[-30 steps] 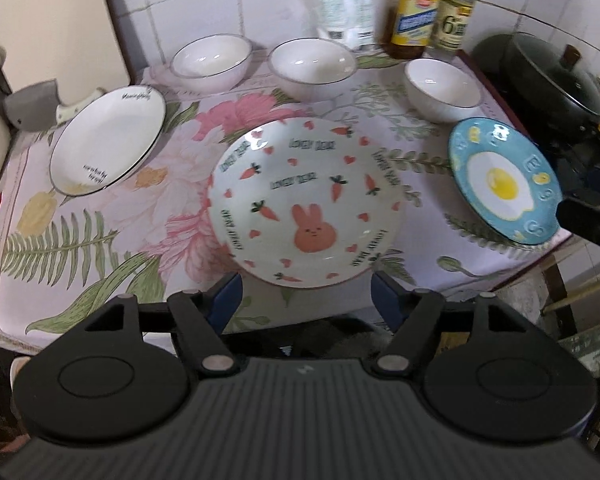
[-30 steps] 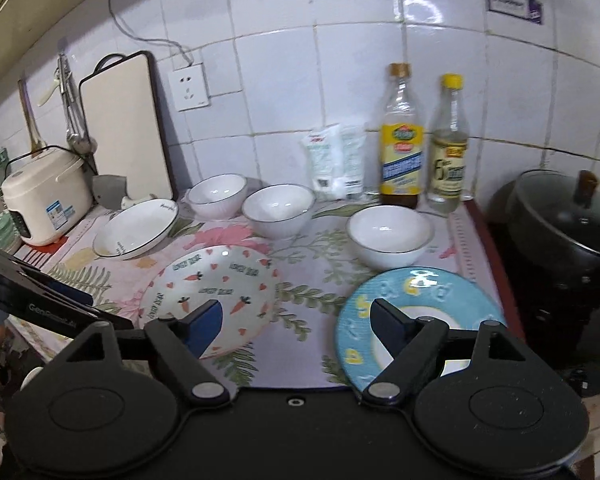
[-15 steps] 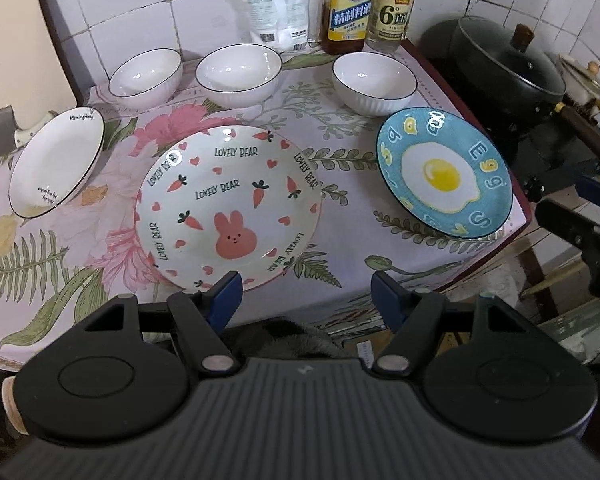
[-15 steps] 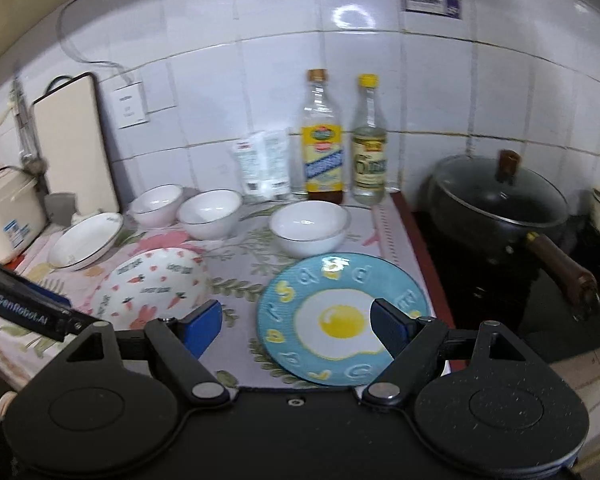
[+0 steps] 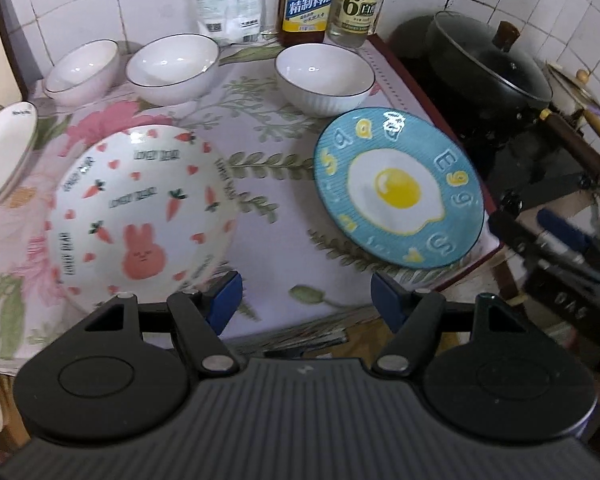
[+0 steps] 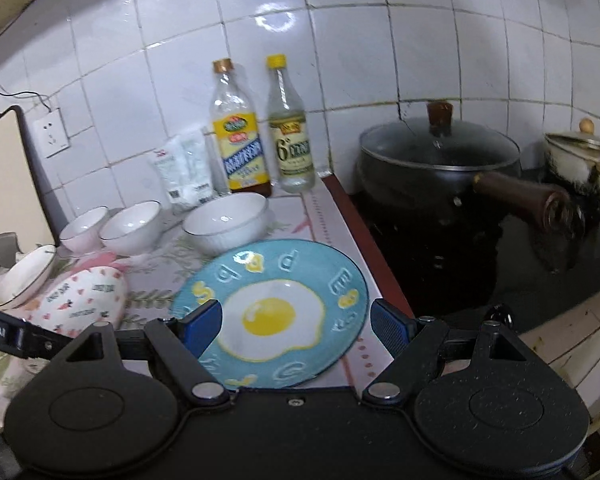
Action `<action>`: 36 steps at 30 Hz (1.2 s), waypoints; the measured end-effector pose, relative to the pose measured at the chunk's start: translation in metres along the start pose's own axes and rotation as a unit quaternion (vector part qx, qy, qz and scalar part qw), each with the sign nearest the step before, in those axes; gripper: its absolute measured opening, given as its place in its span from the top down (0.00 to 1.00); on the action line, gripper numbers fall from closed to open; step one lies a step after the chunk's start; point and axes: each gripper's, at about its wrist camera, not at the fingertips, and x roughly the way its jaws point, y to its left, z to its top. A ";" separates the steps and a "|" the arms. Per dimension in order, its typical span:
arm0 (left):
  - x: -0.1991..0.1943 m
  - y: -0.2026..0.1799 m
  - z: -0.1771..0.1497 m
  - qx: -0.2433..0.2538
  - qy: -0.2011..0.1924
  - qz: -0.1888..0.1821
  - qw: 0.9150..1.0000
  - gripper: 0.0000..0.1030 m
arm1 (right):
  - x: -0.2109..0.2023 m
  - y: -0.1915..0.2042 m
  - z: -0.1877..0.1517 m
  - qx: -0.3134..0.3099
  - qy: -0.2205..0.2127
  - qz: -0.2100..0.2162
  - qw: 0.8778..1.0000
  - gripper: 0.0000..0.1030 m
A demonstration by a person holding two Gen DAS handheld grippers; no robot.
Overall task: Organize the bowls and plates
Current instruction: 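Grasp the rim of the blue fried-egg plate with the left tool and lift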
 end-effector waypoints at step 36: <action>0.112 -0.037 0.016 0.000 -0.018 0.010 1.000 0.59 | 0.093 -0.048 -0.027 0.080 0.033 0.076 0.993 0.34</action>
